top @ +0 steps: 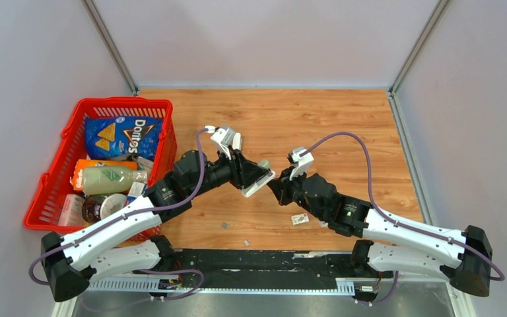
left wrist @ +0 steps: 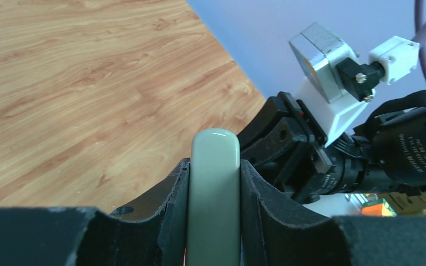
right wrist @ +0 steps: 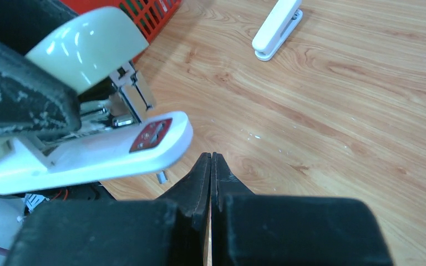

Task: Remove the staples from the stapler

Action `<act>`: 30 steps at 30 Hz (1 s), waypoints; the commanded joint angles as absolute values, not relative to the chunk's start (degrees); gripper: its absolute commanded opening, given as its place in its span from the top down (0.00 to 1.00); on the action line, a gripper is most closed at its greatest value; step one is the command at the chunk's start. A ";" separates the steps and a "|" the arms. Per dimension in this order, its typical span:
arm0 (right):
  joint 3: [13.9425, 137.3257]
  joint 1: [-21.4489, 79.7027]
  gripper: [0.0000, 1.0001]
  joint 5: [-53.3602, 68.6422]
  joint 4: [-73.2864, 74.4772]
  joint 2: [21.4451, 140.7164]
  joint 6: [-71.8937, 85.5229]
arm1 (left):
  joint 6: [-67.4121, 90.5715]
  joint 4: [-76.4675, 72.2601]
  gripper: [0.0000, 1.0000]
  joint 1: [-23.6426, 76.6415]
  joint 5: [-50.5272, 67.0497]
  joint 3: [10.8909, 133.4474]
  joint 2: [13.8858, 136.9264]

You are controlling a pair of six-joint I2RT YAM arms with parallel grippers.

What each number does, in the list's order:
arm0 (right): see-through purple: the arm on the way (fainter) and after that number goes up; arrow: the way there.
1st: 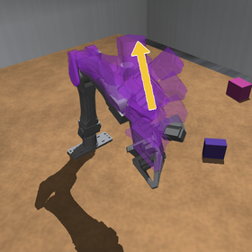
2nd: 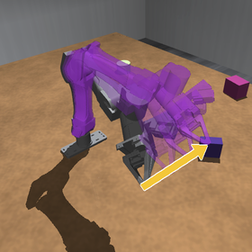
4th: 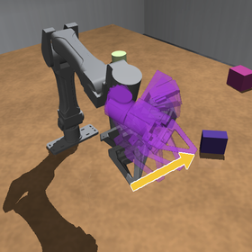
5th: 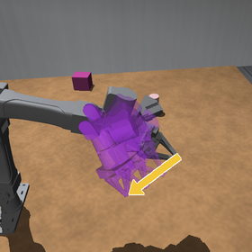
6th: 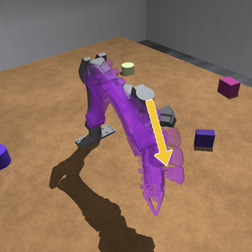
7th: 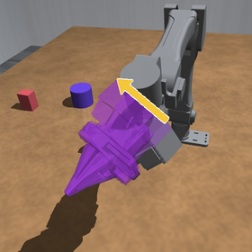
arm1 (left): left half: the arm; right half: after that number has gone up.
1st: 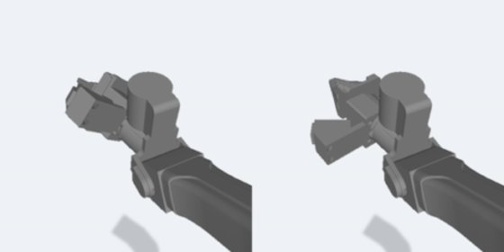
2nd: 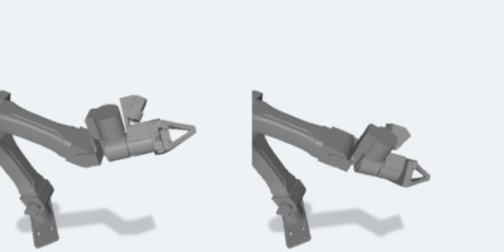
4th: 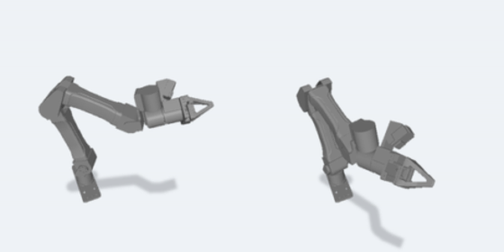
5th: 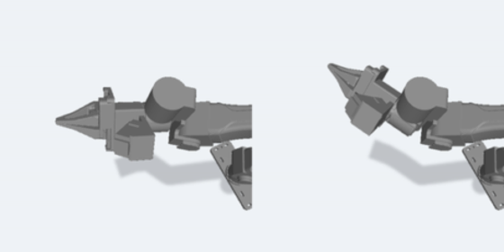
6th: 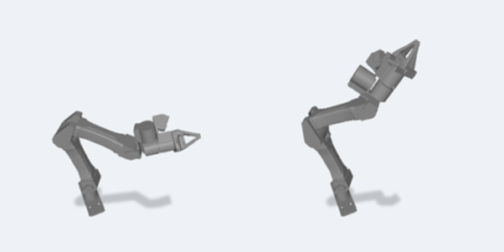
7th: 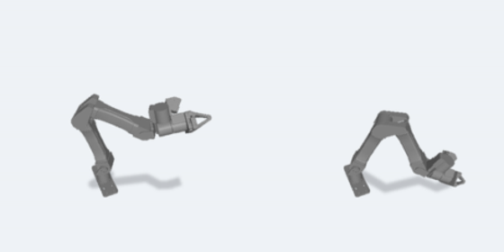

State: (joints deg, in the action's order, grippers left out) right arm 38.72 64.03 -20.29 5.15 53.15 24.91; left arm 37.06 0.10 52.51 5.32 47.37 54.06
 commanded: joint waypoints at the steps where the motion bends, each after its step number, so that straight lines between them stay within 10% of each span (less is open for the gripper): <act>1: 42.79 63.55 1.00 -18.81 -1.58 54.23 26.89 | 40.07 -6.94 1.00 52.73 8.43 46.33 52.47; 30: 65.66 55.28 1.00 4.50 2.80 65.31 27.69 | 35.78 -8.98 1.00 53.88 16.10 45.87 57.05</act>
